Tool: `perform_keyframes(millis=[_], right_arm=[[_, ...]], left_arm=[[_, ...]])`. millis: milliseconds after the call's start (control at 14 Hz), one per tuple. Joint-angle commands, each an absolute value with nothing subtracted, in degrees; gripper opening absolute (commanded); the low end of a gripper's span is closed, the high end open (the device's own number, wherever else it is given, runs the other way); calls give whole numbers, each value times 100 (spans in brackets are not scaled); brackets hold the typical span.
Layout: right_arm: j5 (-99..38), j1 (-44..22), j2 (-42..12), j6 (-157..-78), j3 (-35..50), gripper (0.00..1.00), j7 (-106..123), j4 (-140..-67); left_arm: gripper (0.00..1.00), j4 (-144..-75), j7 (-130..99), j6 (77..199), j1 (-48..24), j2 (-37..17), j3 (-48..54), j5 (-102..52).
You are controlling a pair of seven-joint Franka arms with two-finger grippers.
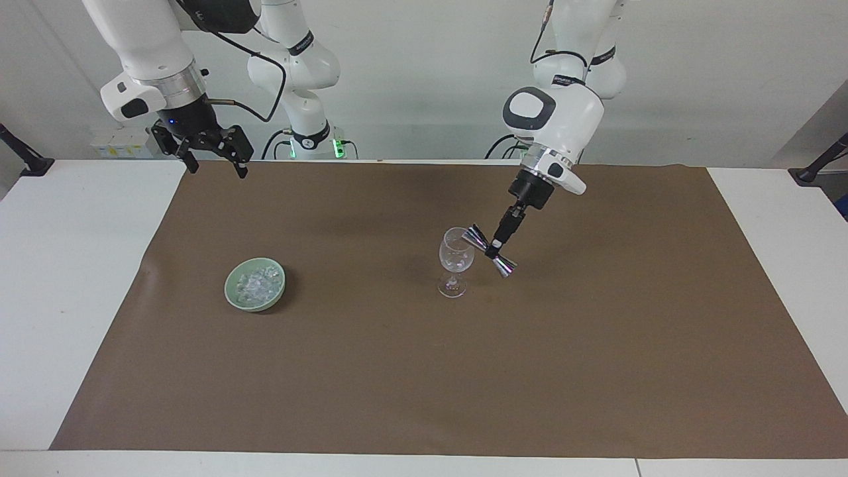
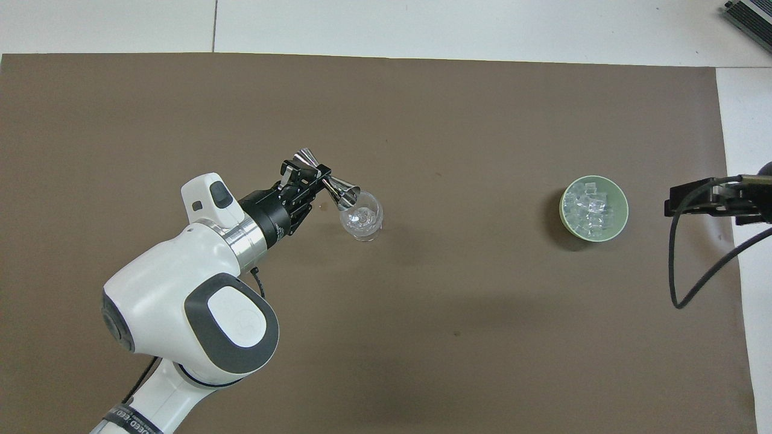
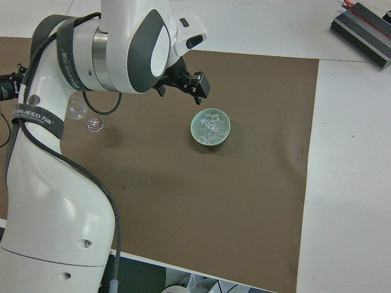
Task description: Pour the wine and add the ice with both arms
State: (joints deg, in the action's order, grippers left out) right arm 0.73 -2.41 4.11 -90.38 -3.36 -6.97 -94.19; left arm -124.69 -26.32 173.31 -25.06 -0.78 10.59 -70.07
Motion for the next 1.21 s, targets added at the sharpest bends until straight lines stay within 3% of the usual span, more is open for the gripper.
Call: perform_keyframes(millis=[0, 1143], right_arm=[[-18, -211, 545, -9018, -334, 100, -510, -9545], [-9, -202, 545, -9018, -334, 100, -510, -9545]], left_arm=[[0, -12410, -2672, 17517, -2646, -158, 984, -6733], [0, -12384, -2654, 17807, -2689, -237, 984, -5722]])
